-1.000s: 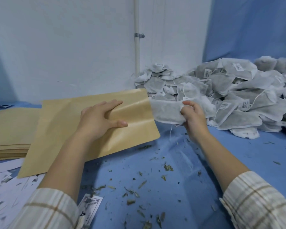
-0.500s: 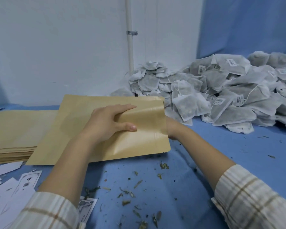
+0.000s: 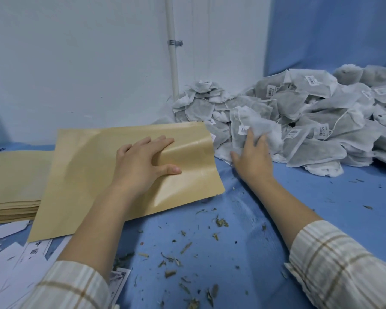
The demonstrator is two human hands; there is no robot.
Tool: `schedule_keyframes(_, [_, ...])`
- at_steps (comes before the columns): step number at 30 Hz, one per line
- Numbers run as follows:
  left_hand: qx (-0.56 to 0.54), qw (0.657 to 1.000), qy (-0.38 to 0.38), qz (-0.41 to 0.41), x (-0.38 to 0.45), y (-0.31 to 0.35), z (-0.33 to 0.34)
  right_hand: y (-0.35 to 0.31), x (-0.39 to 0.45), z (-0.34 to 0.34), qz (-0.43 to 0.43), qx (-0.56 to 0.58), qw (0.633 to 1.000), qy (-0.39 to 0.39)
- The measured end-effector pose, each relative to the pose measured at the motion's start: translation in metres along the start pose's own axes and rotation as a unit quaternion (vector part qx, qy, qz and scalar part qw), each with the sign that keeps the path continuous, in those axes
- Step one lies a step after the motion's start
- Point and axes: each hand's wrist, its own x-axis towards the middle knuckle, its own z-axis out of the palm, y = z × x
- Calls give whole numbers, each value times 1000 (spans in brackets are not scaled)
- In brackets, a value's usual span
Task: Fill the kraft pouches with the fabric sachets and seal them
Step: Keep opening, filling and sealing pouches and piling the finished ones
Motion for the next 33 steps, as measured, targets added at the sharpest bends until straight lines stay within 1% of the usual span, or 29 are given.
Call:
schedule_keyframes(1, [8, 1000, 5, -2, 0, -1, 0, -3, -2, -3, -11, 65, 995, 75])
schedule_keyframes(2, [15, 1000, 11, -3, 0, -2, 0, -6, -3, -8, -22, 139, 978, 153])
schedule_keyframes(3, [18, 1000, 16, -7, 1, -3, 0, -11, -4, -12, -25, 216, 953, 212])
schedule_keyframes(4, [16, 1000, 22, -11, 1, -3, -1, -17, -6, -16, -18, 289, 925, 246])
schedule_keyframes(5, [13, 999, 27, -14, 1, -4, -1, -21, -7, -19, 7, 359, 897, 257])
schedule_keyframes(6, [10, 999, 33, -16, 1, -4, -2, -25, -7, -21, 47, 425, 869, 248])
schedule_keyframes(7, [7, 999, 39, -20, 1, -5, -2, -27, -6, -22, 94, 488, 841, 215])
schedule_keyframes(8, [6, 999, 43, -23, 1, -5, -2, -29, -7, -23, 135, 551, 809, 154])
schedule_keyframes(9, [4, 999, 47, -24, 0, -4, -2, -30, -6, -23, 159, 612, 771, 76])
schedule_keyframes(10, [1, 999, 49, -23, 0, -4, -3, -32, -7, -23, 162, 666, 728, -3])
schedule_keyframes(11, [-6, 999, 47, -17, 0, -2, -3, -35, -9, -22, 147, 700, 694, -74])
schedule_keyframes(12, [-18, 999, 40, -6, 0, 1, -4, -38, -11, -21, 123, 706, 684, -134])
schedule_keyframes(13, [-32, 999, 29, 9, 0, 4, -5, -43, -14, -20, 96, 685, 699, -183])
schedule_keyframes(14, [-42, 999, 15, 25, 0, 7, -5, -47, -17, -19, 68, 643, 730, -220])
schedule_keyframes(15, [-45, 998, 2, 38, -1, 10, -5, -51, -20, -18, 39, 588, 770, -245])
schedule_keyframes(17, [-38, 998, -20, 50, -2, 11, -3, -54, -23, -20, -25, 457, 843, -283])
schedule_keyframes(18, [-38, 998, -30, 50, -3, 11, -2, -54, -24, -22, -66, 403, 858, -312])
schedule_keyframes(20, [-38, 997, -42, 49, -3, 10, 0, -51, -25, -22, -121, 349, 851, -373])
schedule_keyframes(21, [-36, 997, -43, 53, -3, 11, 1, -50, -25, -23, -121, 348, 849, -379])
schedule_keyframes(23, [-39, 997, -31, 61, -3, 13, 2, -51, -26, -26, -102, 382, 847, -355])
schedule_keyframes(24, [-46, 997, -21, 63, -3, 14, 1, -51, -26, -27, -87, 411, 835, -356])
schedule_keyframes(25, [-55, 996, -14, 65, -3, 15, 1, -50, -27, -31, -74, 438, 810, -383])
schedule_keyframes(27, [-72, 995, -21, 70, -3, 18, -1, -50, -30, -37, -58, 449, 762, -463])
schedule_keyframes(28, [-77, 994, -30, 71, -3, 19, -2, -51, -32, -39, -60, 440, 754, -483])
schedule_keyframes(29, [-77, 994, -36, 68, -3, 20, -3, -52, -32, -40, -72, 431, 764, -475])
schedule_keyframes(30, [-75, 995, -35, 64, -3, 20, -3, -53, -30, -40, -87, 433, 788, -428])
schedule_keyframes(31, [-73, 996, -25, 55, -3, 19, -3, -51, -26, -39, -90, 448, 820, -345])
schedule_keyframes(32, [-68, 997, -5, 42, -3, 16, -4, -47, -21, -36, -80, 458, 851, -245])
schedule_keyframes(33, [-63, 997, 21, 23, -3, 14, -5, -38, -15, -33, -62, 442, 883, -147])
